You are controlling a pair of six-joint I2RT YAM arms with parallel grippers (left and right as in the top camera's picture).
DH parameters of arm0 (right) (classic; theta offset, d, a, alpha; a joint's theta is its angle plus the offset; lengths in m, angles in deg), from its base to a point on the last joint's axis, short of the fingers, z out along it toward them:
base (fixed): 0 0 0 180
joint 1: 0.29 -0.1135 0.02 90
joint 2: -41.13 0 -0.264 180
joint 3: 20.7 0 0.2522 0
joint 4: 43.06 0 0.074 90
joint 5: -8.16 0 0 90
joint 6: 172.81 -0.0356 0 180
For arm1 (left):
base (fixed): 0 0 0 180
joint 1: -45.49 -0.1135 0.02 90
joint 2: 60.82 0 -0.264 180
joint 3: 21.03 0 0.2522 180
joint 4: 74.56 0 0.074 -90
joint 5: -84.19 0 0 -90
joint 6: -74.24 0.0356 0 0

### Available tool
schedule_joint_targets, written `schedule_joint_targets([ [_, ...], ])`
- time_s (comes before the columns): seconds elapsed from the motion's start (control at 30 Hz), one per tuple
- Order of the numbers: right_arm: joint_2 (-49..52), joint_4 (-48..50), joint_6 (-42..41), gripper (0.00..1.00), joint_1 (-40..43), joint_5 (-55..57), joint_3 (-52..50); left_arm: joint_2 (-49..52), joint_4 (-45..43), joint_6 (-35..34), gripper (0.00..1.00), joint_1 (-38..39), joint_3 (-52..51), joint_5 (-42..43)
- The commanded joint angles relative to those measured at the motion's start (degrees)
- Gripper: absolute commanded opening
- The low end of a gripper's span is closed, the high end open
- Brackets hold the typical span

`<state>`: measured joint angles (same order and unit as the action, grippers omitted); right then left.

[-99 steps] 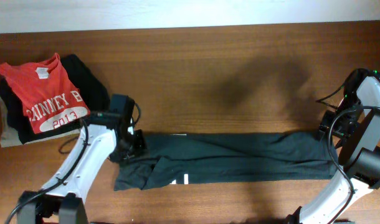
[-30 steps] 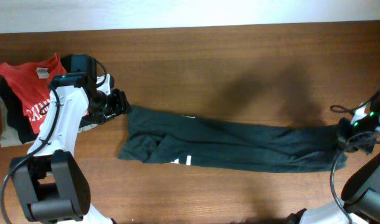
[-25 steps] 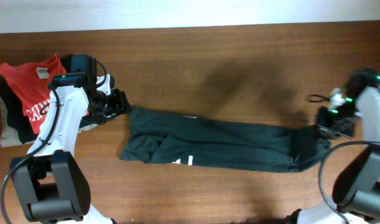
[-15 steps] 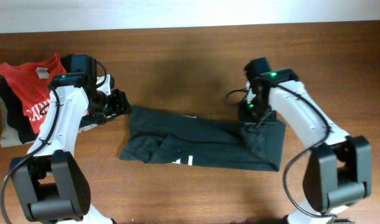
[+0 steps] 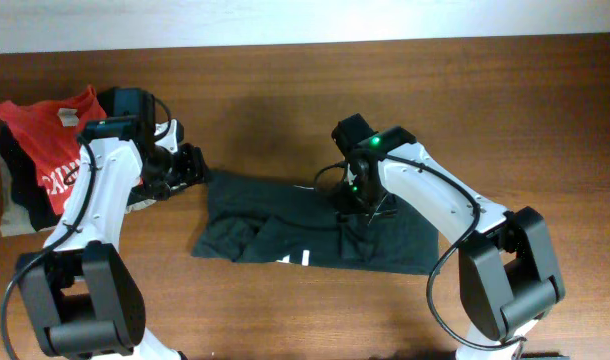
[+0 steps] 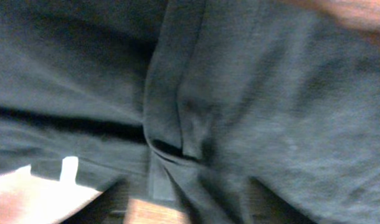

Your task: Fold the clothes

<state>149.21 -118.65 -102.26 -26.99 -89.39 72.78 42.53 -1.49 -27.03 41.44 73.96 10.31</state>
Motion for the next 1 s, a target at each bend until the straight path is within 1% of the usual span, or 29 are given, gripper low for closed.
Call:
schedule_joint_targets([
  [0.0,0.4,0.1,-0.4,0.72,-0.7,-2.6,0.9,-1.3,1.2,1.1,0.63,-0.1,1.0,0.7],
  [0.07,0.3,-0.4,1.4,0.70,-0.5,-1.4,0.9,-1.3,1.9,1.1,0.63,-0.1,1.0,0.7],
  [0.1,0.3,-1.8,0.2,0.65,-0.1,1.5,1.2,-1.3,2.3,1.1,0.63,-0.1,1.0,0.7],
  [0.13,0.3,-4.2,-3.8,0.63,0.9,6.3,1.5,-1.3,3.0,1.1,0.63,-0.1,1.0,0.7],
  [0.17,0.2,-6.0,-6.4,0.62,1.8,9.8,1.7,-1.3,3.4,1.1,0.66,-0.1,1.0,0.7],
  [0.23,-0.5,-8.4,-8.1,0.63,3.7,13.6,2.1,-1.3,3.8,1.2,0.71,1.1,0.5,0.9],
  [0.33,-4.0,-10.1,-8.1,0.69,7.8,14.5,3.2,-1.1,3.5,4.1,0.78,5.3,-3.7,1.0],
  [0.4,-5.9,-11.6,-8.0,0.72,10.2,14.5,3.5,-1.0,0.5,5.2,0.81,7.4,-7.8,-0.3],
  [0.43,-6.4,-12.6,-7.8,0.73,11.1,14.5,3.5,-1.0,-1.4,5.1,0.84,8.1,-10.0,-2.6],
  [0.5,-6.4,-13.7,-7.8,0.73,11.8,14.7,3.5,-1.0,-4.9,5.1,0.84,8.5,-13.0,-6.5],
  [0.57,-6.5,-14.1,-7.8,0.73,11.8,14.7,3.5,-1.0,-10.2,5.1,0.84,8.5,-16.1,-8.0],
  [0.7,-6.5,-14.6,-7.9,0.73,11.8,14.7,3.5,-0.9,-17.6,5.1,0.84,8.5,-21.1,-6.7],
  [0.8,-6.5,-14.8,-7.9,0.73,11.8,14.4,3.5,0.0,-23.4,5.1,0.84,8.5,-24.3,0.8],
  [0.83,-6.5,-14.9,-7.9,0.73,11.8,14.3,3.5,0.8,-23.7,5.1,0.79,8.6,-24.4,2.9],
  [0.87,-6.4,-15.0,-7.9,0.73,11.8,14.3,3.5,1.0,-23.7,5.1,0.64,8.6,-24.4,4.8],
  [0.9,-6.5,-15.1,-7.9,0.73,11.8,14.3,3.5,1.0,-23.8,5.1,0.30,8.6,-24.4,5.6],
  [0.93,-6.5,-15.1,-7.9,0.73,11.8,14.3,3.5,1.0,-23.8,5.1,0.00,8.6,-24.3,5.6],
  [0.97,-6.5,-15.2,-7.9,0.73,11.8,15.3,3.5,1.0,-23.5,5.1,0.00,8.5,-24.0,5.6],
])
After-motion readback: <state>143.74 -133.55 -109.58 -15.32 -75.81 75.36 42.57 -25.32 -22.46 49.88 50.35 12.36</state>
